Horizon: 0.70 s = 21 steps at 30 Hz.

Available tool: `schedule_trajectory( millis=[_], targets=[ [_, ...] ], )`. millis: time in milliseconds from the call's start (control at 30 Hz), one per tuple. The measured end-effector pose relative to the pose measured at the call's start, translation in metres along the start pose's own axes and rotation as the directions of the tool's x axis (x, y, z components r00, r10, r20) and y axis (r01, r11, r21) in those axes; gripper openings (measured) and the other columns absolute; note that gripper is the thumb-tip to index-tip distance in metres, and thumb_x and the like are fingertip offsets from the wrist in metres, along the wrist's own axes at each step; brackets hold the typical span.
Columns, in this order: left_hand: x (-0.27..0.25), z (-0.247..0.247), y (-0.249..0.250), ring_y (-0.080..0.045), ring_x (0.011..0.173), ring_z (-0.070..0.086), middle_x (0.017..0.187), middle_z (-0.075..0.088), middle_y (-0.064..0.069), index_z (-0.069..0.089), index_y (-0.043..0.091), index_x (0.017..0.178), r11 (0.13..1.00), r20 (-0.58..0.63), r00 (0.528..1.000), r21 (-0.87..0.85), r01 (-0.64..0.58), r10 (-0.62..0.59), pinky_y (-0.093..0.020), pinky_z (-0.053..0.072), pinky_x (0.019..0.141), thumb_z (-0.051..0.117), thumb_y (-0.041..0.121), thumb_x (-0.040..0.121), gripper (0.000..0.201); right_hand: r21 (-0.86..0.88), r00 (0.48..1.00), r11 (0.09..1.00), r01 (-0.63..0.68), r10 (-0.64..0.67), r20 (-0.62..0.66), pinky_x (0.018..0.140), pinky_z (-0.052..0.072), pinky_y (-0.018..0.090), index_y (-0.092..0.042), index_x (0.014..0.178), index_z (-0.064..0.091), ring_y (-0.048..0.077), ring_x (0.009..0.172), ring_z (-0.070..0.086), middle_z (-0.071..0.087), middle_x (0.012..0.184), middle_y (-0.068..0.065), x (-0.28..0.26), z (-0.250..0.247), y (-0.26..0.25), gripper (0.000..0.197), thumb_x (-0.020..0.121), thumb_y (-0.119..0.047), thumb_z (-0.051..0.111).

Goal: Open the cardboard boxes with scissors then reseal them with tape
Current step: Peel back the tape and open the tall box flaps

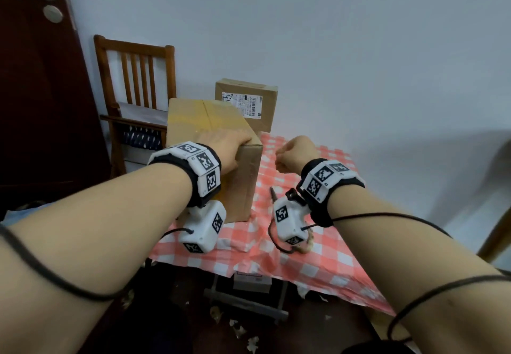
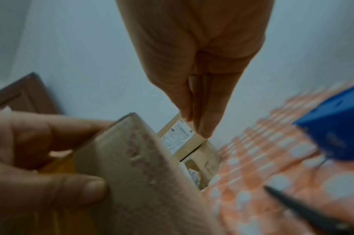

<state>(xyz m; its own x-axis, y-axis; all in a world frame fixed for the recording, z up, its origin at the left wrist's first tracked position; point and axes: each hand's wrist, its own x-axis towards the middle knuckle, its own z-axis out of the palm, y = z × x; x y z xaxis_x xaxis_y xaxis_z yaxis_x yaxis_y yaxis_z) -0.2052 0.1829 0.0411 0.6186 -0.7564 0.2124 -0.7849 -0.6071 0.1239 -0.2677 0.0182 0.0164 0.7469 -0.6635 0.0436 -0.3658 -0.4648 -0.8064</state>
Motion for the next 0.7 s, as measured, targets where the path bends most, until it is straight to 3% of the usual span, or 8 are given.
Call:
schedule_trajectory(
  millis=[67,133,167,267,333,400,533,700],
  targets=[
    [-0.001,0.000,0.008,-0.024,0.126,0.044,0.129,0.054,0.004,0.055,0.033,0.123,1.000,-0.041,0.999,0.000,-0.013,0.013,-0.058,0.020,0.111,0.056,0.004,0.085,0.047,-0.060,1.000,0.998,0.000,-0.001,-0.021,0.081,0.057,0.042,-0.001,0.082,0.070,0.030,0.084,0.069,0.071,0.088,0.018,-0.010,-0.013,0.013,0.015,0.078,0.011,0.063],
    [-0.002,0.003,0.020,-0.018,0.140,0.029,0.137,0.051,0.002,0.053,0.035,0.128,0.994,-0.110,0.990,0.082,-0.078,0.087,-0.054,-0.002,0.115,0.055,0.007,0.082,0.053,-0.048,0.999,0.999,-0.018,0.016,-0.044,0.077,0.058,0.040,-0.006,0.072,0.068,0.027,0.076,0.069,0.070,0.083,0.018,-0.016,-0.029,0.032,0.018,0.076,0.011,0.068],
    [-0.002,0.006,0.025,-0.017,0.143,0.023,0.142,0.048,0.000,0.052,0.034,0.132,0.990,-0.152,0.980,0.084,-0.115,0.127,-0.049,-0.005,0.116,0.056,0.010,0.082,0.055,-0.034,0.998,0.999,-0.036,0.034,-0.051,0.073,0.059,0.040,-0.004,0.068,0.066,0.026,0.067,0.068,0.069,0.077,0.018,-0.020,-0.035,0.040,0.016,0.078,0.007,0.069],
    [-0.004,0.020,0.047,-0.021,0.141,0.030,0.151,0.037,-0.003,0.052,0.034,0.134,0.977,-0.236,0.959,-0.106,-0.184,0.156,-0.040,0.027,0.113,0.056,0.015,0.085,0.053,-0.114,0.992,0.992,-0.047,0.033,-0.119,0.071,0.059,0.044,0.000,0.065,0.067,0.029,0.063,0.065,0.069,0.071,0.021,-0.020,-0.050,0.072,0.022,0.083,-0.012,0.068],
    [-0.003,0.030,0.063,-0.018,0.134,0.039,0.144,0.044,-0.002,0.056,0.032,0.132,0.951,-0.233,0.949,-0.174,-0.257,0.214,-0.037,0.038,0.106,0.054,0.014,0.086,0.049,-0.200,0.989,0.976,-0.086,0.060,-0.133,0.075,0.057,0.043,-0.001,0.066,0.069,0.027,0.067,0.062,0.070,0.076,0.022,-0.020,-0.058,0.090,0.020,0.083,-0.010,0.062],
    [-0.002,0.041,0.078,-0.018,0.129,0.044,0.137,0.052,-0.002,0.056,0.028,0.132,0.946,-0.149,0.955,-0.162,-0.280,0.257,-0.034,0.038,0.105,0.052,0.013,0.088,0.047,-0.260,0.988,0.958,-0.119,0.089,-0.125,0.074,0.053,0.038,0.001,0.080,0.072,0.027,0.073,0.060,0.068,0.081,0.021,-0.021,-0.063,0.105,0.017,0.084,-0.006,0.058],
    [0.003,0.061,0.096,-0.023,0.119,0.053,0.131,0.059,-0.003,0.057,0.026,0.132,0.961,0.012,0.975,-0.175,-0.216,0.221,-0.029,0.040,0.094,0.050,0.011,0.091,0.044,-0.389,0.988,0.909,-0.150,0.123,-0.092,0.065,0.041,0.029,0.003,0.087,0.070,0.027,0.073,0.055,0.058,0.075,0.016,-0.019,-0.068,0.127,0.020,0.087,-0.003,0.051],
    [0.017,0.080,0.103,-0.022,0.114,0.057,0.127,0.063,-0.003,0.062,0.021,0.127,0.967,0.098,0.978,-0.196,-0.162,0.184,-0.028,0.043,0.092,0.049,0.007,0.091,0.041,-0.533,0.991,0.837,-0.125,0.135,-0.020,0.071,0.046,0.030,-0.001,0.112,0.064,0.030,0.092,0.061,0.065,0.102,0.016,-0.010,-0.066,0.139,0.025,0.090,-0.014,0.057]
  ],
)
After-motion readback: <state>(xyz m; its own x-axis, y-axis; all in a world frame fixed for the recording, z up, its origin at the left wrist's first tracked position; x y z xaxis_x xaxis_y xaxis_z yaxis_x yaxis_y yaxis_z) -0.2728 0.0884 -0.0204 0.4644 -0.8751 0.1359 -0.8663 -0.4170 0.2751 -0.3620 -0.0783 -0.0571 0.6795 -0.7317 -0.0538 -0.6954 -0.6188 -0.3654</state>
